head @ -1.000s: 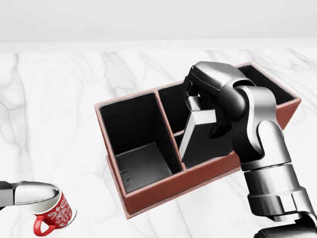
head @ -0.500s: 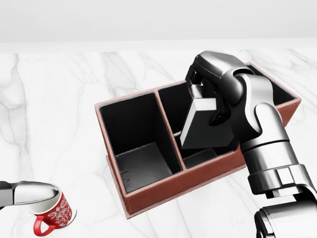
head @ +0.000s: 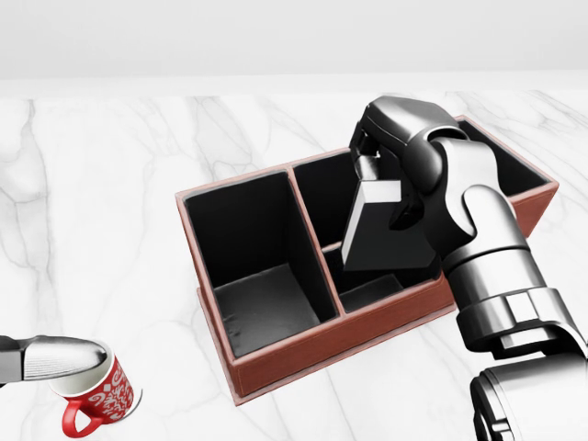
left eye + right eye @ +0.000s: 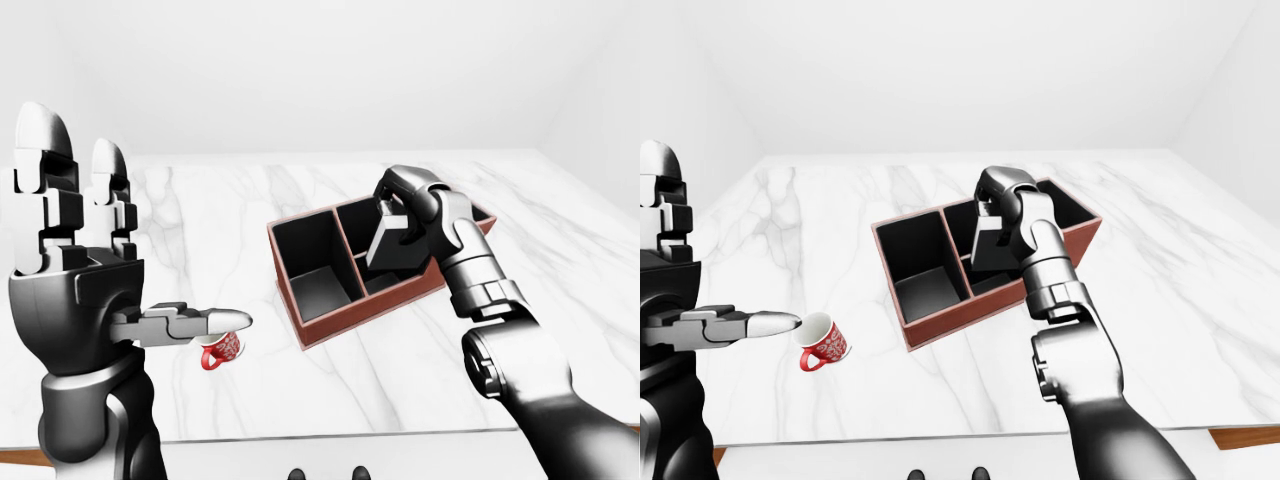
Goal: Pick up the book and place it in the back compartment of the caddy.
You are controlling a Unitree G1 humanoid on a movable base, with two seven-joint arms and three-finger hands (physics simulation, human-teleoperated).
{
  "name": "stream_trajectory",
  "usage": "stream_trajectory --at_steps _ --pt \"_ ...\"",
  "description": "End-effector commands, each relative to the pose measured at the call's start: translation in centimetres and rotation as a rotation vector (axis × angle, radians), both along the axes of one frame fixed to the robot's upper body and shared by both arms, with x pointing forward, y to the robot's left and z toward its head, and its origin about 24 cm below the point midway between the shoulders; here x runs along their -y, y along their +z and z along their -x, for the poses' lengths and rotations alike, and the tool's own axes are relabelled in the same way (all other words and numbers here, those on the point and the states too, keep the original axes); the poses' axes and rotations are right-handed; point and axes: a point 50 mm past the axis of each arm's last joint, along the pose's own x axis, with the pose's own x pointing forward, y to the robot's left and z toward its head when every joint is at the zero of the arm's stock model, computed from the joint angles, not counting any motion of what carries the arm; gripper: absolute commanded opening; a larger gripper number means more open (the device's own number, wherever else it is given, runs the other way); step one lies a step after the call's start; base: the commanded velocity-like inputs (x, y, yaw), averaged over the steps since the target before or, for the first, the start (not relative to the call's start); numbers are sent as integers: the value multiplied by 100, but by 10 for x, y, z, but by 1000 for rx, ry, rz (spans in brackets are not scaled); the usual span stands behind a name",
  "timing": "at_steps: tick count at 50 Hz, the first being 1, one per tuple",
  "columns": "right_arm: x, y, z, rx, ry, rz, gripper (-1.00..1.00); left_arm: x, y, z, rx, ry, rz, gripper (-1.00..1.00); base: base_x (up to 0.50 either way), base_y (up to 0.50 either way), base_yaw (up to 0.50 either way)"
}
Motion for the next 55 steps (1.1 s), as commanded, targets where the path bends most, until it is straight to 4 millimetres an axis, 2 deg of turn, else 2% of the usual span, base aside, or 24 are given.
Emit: stream_trajectory --at_steps 1,35,55 --pt "1 4 -4 42 -16 29 -100 0 0 0 -1 -1 0 100 0 0 0" --pt "-12 -16 -7 52 77 77 -100 0 0 0 0 0 -1 100 0 0 0" --pt "4 -31 -10 83 28 113 -100 1 0 1 -1 0 -3 100 0 0 0"
